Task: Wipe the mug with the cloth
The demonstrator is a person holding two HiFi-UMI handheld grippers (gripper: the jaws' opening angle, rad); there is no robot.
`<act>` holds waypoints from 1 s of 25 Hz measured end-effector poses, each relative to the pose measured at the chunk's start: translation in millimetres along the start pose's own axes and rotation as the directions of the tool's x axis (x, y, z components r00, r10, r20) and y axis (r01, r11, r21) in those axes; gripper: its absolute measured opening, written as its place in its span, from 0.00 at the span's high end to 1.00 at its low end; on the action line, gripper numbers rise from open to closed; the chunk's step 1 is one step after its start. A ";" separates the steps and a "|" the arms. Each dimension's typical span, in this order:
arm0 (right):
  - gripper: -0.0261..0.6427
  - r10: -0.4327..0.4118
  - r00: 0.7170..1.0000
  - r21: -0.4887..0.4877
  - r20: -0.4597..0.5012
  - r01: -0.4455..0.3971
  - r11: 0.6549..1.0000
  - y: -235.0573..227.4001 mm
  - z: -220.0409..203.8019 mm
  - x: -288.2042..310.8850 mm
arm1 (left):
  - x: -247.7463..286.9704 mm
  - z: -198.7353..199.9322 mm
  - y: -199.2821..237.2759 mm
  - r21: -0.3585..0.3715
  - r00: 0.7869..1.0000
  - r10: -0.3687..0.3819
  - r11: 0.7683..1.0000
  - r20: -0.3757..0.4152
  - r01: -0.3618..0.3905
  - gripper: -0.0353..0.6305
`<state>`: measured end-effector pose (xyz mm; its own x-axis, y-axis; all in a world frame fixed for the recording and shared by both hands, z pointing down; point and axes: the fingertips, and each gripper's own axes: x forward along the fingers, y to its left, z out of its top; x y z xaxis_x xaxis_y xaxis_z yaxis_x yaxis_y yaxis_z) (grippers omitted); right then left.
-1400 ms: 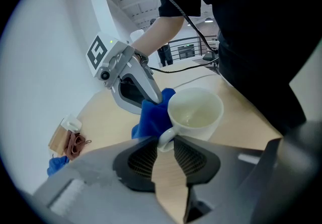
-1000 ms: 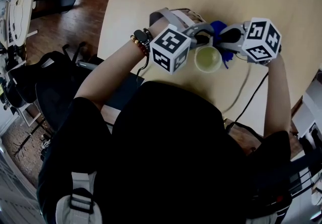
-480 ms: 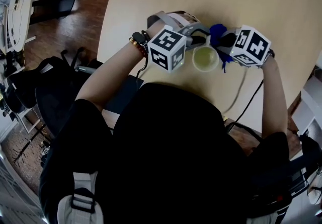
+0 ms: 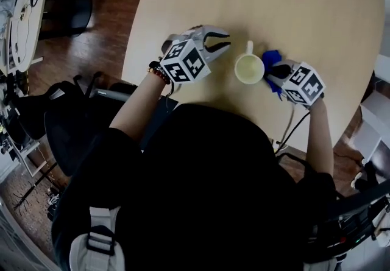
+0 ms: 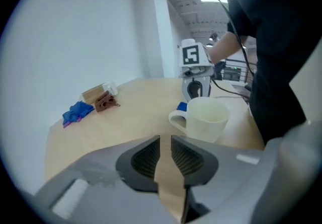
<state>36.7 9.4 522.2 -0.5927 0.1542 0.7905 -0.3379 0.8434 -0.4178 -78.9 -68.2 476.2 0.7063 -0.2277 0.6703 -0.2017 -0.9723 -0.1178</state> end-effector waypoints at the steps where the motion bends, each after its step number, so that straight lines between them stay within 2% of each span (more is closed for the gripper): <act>1: 0.89 -0.038 0.999 0.012 0.027 0.038 0.999 -2.6 -0.8 -1.1 | -5.0 2.5 2.4 -0.059 0.999 0.024 0.998 0.028 -0.022 0.84; 4: 0.87 -0.139 0.985 0.049 0.103 0.135 0.990 -4.9 -4.9 -7.7 | -22.9 22.7 6.8 -0.213 0.986 0.089 0.975 0.140 -0.058 0.82; 5: 0.84 -0.167 0.977 0.063 0.132 0.160 0.985 -2.0 -5.6 -11.5 | -30.8 31.2 6.6 -0.244 0.978 0.111 0.967 0.177 -0.066 0.79; 6: 0.77 -0.195 0.966 0.078 0.169 0.184 0.980 2.1 -4.8 -16.5 | -38.8 38.4 5.4 -0.268 0.969 0.132 0.961 0.207 -0.073 0.78; 7: 0.68 -0.226 0.950 0.093 0.216 0.210 0.973 6.4 -2.6 -22.8 | -46.2 44.7 3.4 -0.285 0.962 0.147 0.955 0.232 -0.078 0.77; 9: 0.63 -0.301 0.898 0.130 0.320 0.274 0.953 12.7 4.4 -41.2 | -58.6 57.1 -0.5 -0.304 0.947 0.167 0.949 0.274 -0.079 0.75; 10: 0.62 -0.350 0.859 0.157 0.374 0.313 0.937 15.3 8.4 -54.6 | -64.4 63.8 -2.0 -0.316 0.939 0.175 0.946 0.297 -0.077 0.75; 11: 0.61 -0.402 0.808 0.195 0.430 0.351 0.916 18.4 12.9 -70.8 | -70.4 70.3 -3.5 -0.334 0.929 0.183 0.940 0.322 -0.069 0.75; 15: 0.61 -0.569 0.537 0.390 0.623 0.418 0.821 32.5 38.2 -143.0 | -95.7 78.8 -4.7 -0.456 0.887 0.225 0.890 0.403 -0.018 0.75; 16: 0.61 -0.596 0.479 0.419 0.645 0.431 0.799 33.8 44.7 -157.4 | -100.6 76.2 -1.2 -0.475 0.881 0.245 0.879 0.404 -0.027 0.75; 18: 0.61 -0.647 0.382 0.452 0.660 0.486 0.748 35.1 52.5 -184.3 | -105.3 71.7 5.5 -0.495 0.876 0.280 0.867 0.393 -0.056 0.75; 20: 0.61 -0.701 0.284 0.482 0.654 0.558 0.676 39.0 48.5 -212.7 | -103.5 73.9 4.5 -0.504 0.871 0.293 0.862 0.394 -0.062 0.75; 22: 0.61 -0.732 0.197 0.515 0.652 0.594 0.618 45.6 44.4 -236.3 | -104.1 80.0 2.8 -0.502 0.857 0.295 0.864 0.422 -0.050 0.75; 23: 0.61 -0.737 0.162 0.528 0.656 0.599 0.602 48.8 46.0 -244.1 | -108.3 82.6 4.2 -0.500 0.846 0.300 0.865 0.440 -0.047 0.75; 24: 0.61 -0.737 0.139 0.536 0.662 0.600 0.594 51.9 49.5 -248.1 | -115.0 83.7 5.9 -0.498 0.836 0.310 0.865 0.453 -0.051 0.75; 25: 0.61 -0.735 0.126 0.540 0.667 0.597 0.593 54.8 53.6 -248.0 | -122.6 83.0 6.1 -0.494 0.831 0.320 0.867 0.455 -0.064 0.75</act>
<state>125.9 -10.2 279.3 -0.3140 -0.9432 0.1084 -0.9493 0.3140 -0.0177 -110.4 -50.6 332.4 0.8311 -0.5243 0.1855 -0.5551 -0.8030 0.2171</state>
